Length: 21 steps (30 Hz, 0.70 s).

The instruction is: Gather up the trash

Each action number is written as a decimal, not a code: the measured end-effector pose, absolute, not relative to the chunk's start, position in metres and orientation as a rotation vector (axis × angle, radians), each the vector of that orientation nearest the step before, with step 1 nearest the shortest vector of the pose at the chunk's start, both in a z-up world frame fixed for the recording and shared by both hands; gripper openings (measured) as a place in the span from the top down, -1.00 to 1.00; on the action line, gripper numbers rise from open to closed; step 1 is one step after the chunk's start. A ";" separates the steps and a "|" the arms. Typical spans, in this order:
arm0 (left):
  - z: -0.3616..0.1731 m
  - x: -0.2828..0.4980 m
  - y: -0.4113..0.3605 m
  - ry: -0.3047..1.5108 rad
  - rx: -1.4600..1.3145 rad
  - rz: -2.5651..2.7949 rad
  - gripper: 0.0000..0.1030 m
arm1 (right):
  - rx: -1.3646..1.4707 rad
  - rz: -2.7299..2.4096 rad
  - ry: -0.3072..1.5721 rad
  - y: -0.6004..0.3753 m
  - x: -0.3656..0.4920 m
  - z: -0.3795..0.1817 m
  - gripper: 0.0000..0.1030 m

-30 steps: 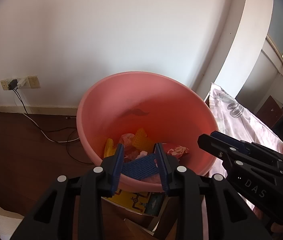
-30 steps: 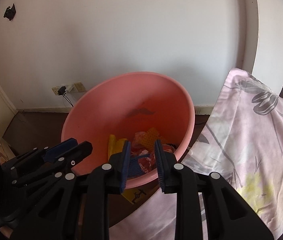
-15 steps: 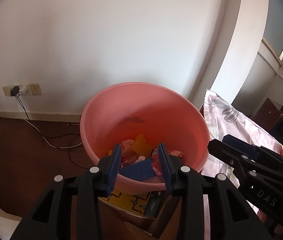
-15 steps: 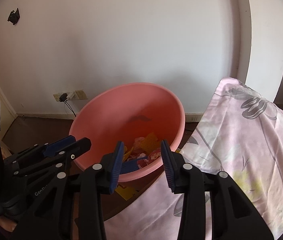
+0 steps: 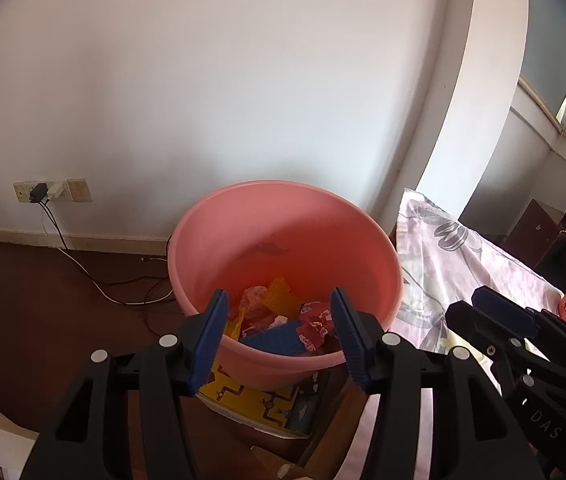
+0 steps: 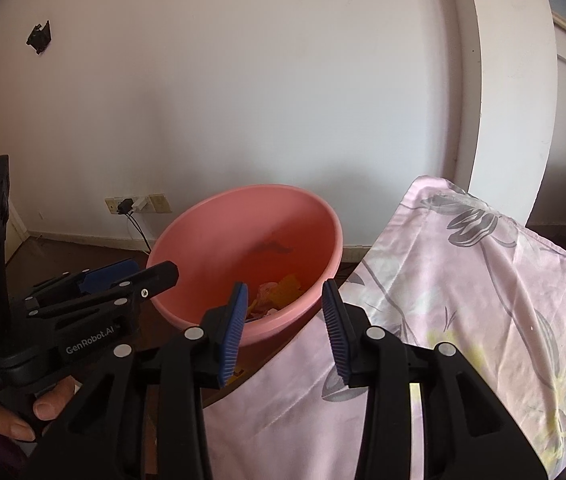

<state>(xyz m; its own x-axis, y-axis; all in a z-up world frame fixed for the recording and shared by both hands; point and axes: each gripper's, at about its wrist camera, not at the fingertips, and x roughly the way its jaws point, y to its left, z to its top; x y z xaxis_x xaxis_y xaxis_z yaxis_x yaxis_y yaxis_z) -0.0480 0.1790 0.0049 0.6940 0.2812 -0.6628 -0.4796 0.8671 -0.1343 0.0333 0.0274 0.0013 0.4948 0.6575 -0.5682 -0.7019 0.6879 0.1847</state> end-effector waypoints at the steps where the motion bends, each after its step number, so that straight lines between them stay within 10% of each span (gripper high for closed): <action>1: 0.006 -0.049 0.177 0.679 -0.306 0.435 -0.02 | -0.077 0.822 0.651 0.025 0.031 0.001 0.15; 21: 0.025 -0.066 0.144 0.640 -0.250 0.424 -0.01 | -0.053 0.809 0.624 -0.001 0.011 0.001 0.02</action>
<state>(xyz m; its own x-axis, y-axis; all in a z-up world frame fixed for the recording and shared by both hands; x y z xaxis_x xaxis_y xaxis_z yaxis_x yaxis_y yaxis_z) -0.0660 0.1444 0.0250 0.7209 0.3038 -0.6229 -0.4553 0.8853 -0.0952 0.0111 -0.0014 0.0012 0.5220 0.6599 -0.5404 -0.6900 0.6992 0.1872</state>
